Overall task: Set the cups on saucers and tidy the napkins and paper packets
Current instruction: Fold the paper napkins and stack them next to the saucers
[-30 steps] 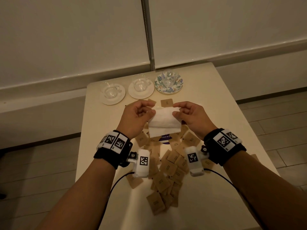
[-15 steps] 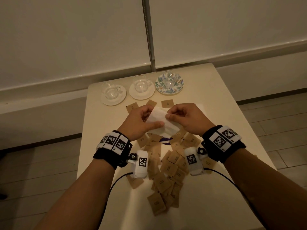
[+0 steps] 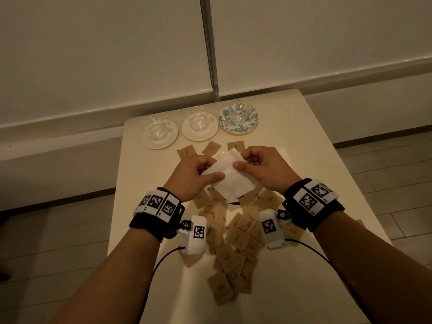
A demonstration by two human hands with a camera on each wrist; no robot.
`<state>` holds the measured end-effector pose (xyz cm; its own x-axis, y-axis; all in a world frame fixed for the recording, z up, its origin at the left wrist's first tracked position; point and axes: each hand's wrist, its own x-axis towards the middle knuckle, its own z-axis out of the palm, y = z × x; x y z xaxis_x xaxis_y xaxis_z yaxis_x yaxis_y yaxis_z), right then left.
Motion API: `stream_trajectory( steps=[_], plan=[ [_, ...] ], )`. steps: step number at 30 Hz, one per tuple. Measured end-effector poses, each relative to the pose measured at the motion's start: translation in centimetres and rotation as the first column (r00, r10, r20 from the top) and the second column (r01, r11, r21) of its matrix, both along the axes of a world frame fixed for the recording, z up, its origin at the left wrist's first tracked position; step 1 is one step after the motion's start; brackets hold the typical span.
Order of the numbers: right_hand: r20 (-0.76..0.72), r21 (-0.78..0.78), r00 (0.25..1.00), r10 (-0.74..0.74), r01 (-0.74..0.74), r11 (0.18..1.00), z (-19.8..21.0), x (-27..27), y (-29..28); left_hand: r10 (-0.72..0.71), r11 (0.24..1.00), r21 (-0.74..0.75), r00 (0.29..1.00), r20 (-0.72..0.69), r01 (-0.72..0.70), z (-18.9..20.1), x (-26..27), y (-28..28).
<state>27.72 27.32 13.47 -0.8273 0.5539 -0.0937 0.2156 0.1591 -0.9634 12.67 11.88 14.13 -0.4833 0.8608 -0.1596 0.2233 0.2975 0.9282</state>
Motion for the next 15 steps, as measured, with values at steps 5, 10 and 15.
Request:
stream_trajectory(
  steps=[5, 10, 15],
  plan=[
    [0.001, 0.005, 1.000, -0.011, 0.011, 1.000, 0.0, 0.1, 0.2, 0.005, 1.000, -0.002, 0.994, -0.112, -0.006, 0.3, -0.1, 0.2],
    [0.015, 0.125, 0.993, 0.119, -0.120, 0.985, 0.6, -0.3, -0.5, -0.047, 0.999, -0.003, 0.985, -0.168, 0.048, 1.6, 0.2, 2.4],
    [0.000, 0.115, 0.994, 0.112, -0.111, 0.987, 0.7, 0.1, -0.4, -0.039, 0.999, 0.026, 0.987, -0.158, 0.043, 1.3, 0.5, 2.6]
  ],
)
